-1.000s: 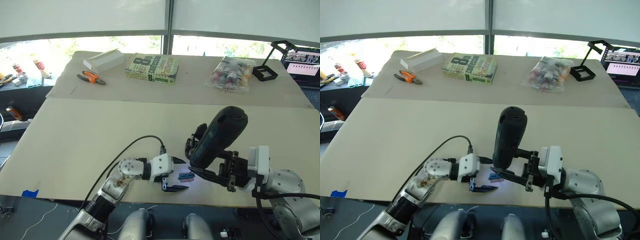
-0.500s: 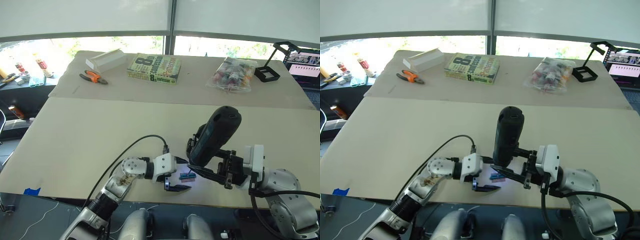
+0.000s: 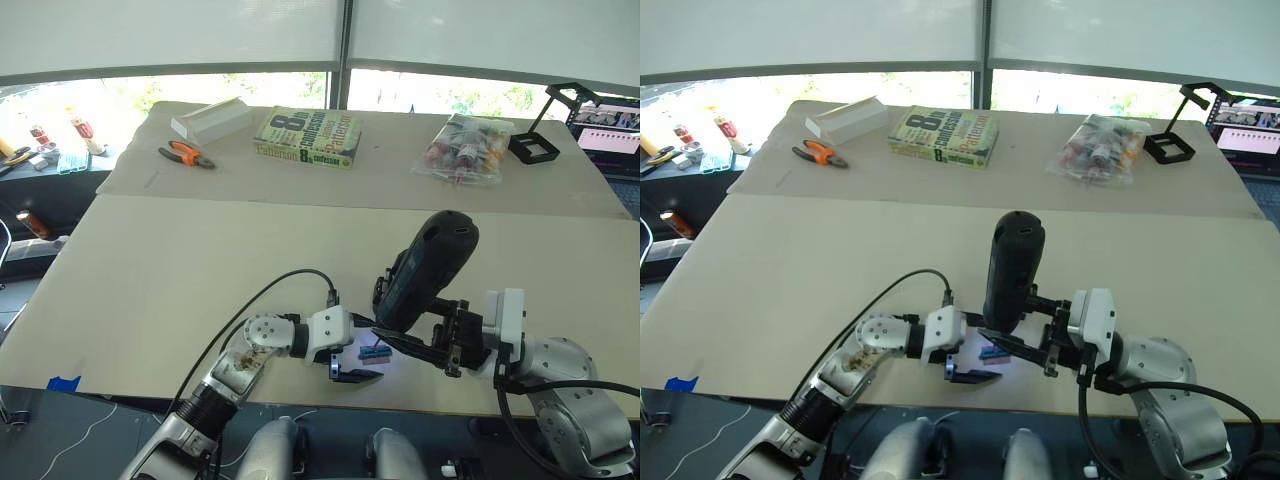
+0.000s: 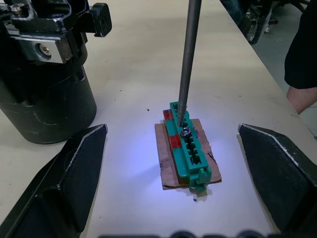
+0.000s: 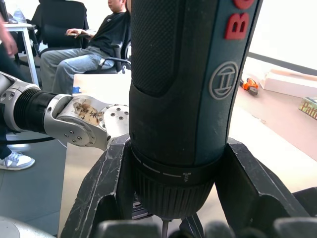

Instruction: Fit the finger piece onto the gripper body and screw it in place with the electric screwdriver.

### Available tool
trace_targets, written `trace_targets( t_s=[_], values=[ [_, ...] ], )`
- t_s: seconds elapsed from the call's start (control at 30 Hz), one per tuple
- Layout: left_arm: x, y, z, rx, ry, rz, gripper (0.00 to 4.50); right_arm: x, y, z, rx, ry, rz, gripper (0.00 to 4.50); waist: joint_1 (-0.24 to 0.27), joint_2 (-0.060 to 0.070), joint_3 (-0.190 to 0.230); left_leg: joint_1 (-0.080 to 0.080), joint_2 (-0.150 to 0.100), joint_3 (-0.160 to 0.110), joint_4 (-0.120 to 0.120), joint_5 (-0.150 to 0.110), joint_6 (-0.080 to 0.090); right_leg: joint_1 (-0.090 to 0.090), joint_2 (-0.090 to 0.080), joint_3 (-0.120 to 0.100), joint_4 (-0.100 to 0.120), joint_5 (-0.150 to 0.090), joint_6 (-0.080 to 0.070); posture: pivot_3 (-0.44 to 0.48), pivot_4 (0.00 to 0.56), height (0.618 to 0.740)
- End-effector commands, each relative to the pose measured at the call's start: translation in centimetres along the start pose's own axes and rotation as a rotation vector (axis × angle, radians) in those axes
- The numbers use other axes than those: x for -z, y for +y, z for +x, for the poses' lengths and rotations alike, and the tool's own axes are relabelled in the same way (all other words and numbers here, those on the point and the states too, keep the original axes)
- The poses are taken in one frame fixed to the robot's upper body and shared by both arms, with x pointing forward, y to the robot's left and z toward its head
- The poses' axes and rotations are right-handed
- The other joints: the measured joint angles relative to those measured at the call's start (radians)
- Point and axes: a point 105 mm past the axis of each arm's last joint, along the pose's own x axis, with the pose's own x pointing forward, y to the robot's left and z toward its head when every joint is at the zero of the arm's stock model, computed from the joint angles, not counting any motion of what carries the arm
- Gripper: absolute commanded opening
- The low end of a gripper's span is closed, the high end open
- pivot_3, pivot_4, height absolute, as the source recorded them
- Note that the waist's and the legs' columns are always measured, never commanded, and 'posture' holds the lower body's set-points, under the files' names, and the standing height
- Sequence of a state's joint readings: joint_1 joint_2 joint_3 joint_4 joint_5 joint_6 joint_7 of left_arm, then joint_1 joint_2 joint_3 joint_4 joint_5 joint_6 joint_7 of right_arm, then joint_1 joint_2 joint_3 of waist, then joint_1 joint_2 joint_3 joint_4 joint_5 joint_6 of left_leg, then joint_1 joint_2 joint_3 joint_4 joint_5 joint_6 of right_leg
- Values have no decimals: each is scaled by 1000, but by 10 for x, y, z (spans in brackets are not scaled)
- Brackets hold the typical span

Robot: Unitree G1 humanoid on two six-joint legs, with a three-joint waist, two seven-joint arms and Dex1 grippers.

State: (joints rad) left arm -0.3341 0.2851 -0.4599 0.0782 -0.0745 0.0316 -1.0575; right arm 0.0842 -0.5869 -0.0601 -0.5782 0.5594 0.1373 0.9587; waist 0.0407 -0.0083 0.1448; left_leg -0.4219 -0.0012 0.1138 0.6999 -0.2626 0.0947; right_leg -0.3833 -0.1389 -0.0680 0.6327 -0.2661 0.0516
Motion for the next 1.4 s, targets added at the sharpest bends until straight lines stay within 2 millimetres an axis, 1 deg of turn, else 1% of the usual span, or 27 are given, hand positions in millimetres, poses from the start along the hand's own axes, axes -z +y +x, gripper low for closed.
trace_targets(
  t_s=[0.03,0.4,0.93,1.4],
  values=[
    [5,-6,4,25,17,-17,4491,-13,1,0,-10,-29,-64,1927,0,0,0,0,0,0,0,0,0,0,0,0,0,0,0,0,150,740],
    [5,-7,5,27,17,-18,4491,-10,4,-1,-10,-16,-51,1927,0,0,0,0,0,0,0,0,0,0,0,0,0,0,0,0,150,740],
    [5,-6,4,24,19,-21,4491,-4,2,0,-3,-9,-35,1927,0,0,0,0,0,0,0,0,0,0,0,0,0,0,0,0,150,740],
    [5,-7,3,19,21,-24,4491,2,1,-3,13,8,-19,1927,0,0,0,1,0,0,0,0,0,0,0,0,0,0,0,0,150,740]
  ],
)
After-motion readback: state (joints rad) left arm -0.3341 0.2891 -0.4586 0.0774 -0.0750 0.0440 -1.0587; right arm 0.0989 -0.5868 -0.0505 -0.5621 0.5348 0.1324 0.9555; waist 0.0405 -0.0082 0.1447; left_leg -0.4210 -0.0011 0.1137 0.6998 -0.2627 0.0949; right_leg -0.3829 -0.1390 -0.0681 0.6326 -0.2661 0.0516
